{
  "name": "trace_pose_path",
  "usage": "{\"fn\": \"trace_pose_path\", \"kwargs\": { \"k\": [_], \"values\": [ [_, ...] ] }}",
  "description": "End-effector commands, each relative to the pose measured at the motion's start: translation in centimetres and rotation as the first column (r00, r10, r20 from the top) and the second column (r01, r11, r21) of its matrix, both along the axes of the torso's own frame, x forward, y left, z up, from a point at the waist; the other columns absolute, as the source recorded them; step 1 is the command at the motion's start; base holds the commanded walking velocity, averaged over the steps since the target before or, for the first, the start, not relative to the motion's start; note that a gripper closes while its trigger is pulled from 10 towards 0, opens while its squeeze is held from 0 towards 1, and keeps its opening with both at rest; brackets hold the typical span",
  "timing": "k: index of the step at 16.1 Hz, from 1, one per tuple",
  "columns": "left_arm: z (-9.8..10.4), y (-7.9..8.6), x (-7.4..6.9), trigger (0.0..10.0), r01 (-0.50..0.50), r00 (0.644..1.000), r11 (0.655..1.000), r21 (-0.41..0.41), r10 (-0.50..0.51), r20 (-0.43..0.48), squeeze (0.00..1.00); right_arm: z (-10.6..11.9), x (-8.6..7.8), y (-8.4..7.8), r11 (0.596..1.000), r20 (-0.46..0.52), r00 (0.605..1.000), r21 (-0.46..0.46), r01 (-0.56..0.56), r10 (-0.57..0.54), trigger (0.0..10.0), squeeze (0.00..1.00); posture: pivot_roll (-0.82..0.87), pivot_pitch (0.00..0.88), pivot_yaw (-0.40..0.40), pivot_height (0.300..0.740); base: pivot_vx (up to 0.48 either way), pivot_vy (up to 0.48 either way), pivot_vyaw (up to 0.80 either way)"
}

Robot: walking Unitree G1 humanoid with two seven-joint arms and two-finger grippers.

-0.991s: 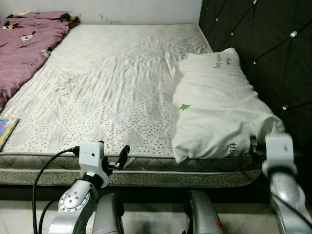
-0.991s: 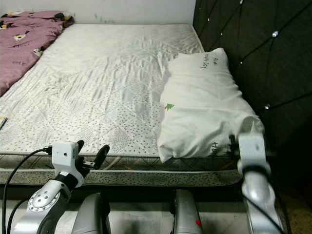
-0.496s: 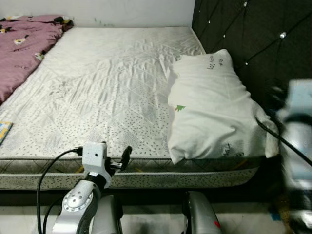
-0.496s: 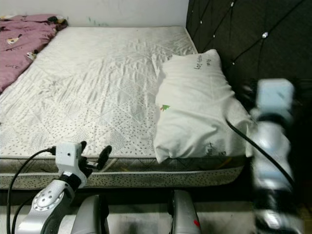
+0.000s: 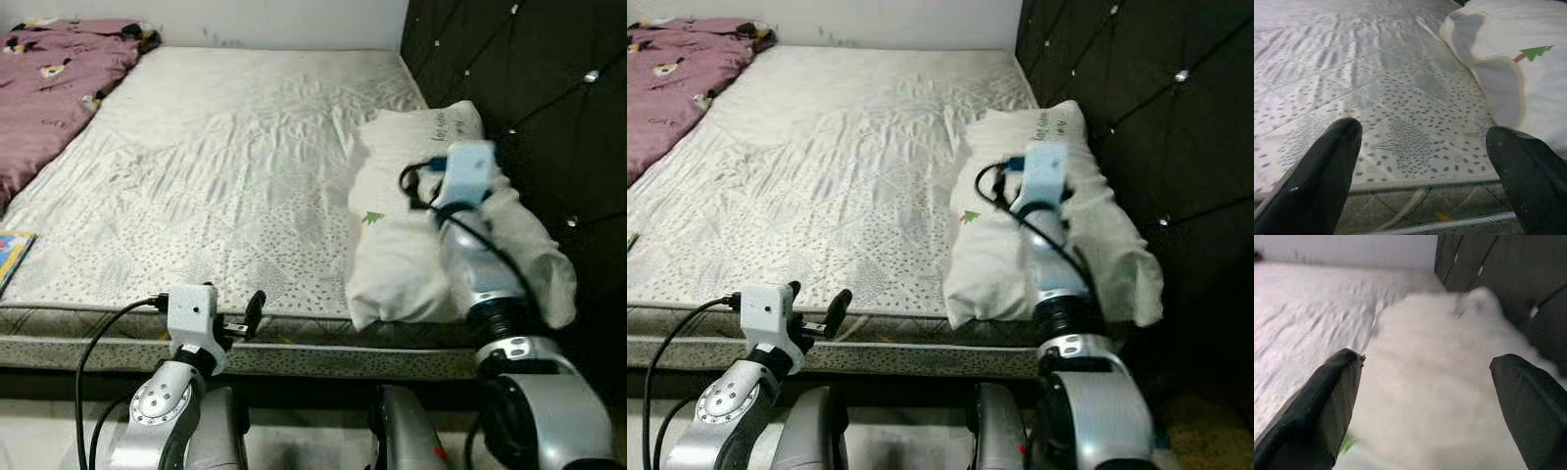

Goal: Clean up the room

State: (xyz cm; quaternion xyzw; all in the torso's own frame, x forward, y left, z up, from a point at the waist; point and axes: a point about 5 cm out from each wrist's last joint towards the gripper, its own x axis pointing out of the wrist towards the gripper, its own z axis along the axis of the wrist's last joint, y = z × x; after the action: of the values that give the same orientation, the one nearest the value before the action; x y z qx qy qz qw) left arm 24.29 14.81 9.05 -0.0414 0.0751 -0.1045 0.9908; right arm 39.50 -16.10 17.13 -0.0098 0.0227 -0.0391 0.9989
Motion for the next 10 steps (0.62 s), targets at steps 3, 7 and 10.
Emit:
{"fn": "trace_pose_path", "kwargs": {
  "k": [3, 7, 10],
  "values": [
    [0.1, 0.2, -0.2, 10.0, -0.015, 1.000, 1.000, 0.013, 0.015, -0.002, 0.00, -3.3, -0.8, 0.3, 0.998, -0.160, 0.987, 0.061, 0.001, 0.009, 10.0, 0.98, 0.08, 0.031, -0.039, 0.556, 0.000, 0.000, 0.00],
    [-0.3, 0.1, 0.4, 10.0, -0.006, 0.999, 1.000, 0.027, 0.006, -0.035, 0.00, -9.3, -3.2, 2.1, 0.988, -0.423, 0.903, 0.154, -0.007, 0.072, 10.0, 0.47, 0.06, 0.024, -0.033, 0.556, 0.000, 0.000, 0.00],
    [-0.5, 0.1, 0.9, 10.0, -0.019, 0.999, 0.999, 0.040, 0.020, -0.044, 0.00, -10.4, -3.6, 2.5, 0.975, -0.497, 0.865, 0.214, 0.052, 0.063, 10.0, 0.00, 0.06, 0.007, -0.035, 0.556, 0.000, 0.000, 0.00]
  ]
}}
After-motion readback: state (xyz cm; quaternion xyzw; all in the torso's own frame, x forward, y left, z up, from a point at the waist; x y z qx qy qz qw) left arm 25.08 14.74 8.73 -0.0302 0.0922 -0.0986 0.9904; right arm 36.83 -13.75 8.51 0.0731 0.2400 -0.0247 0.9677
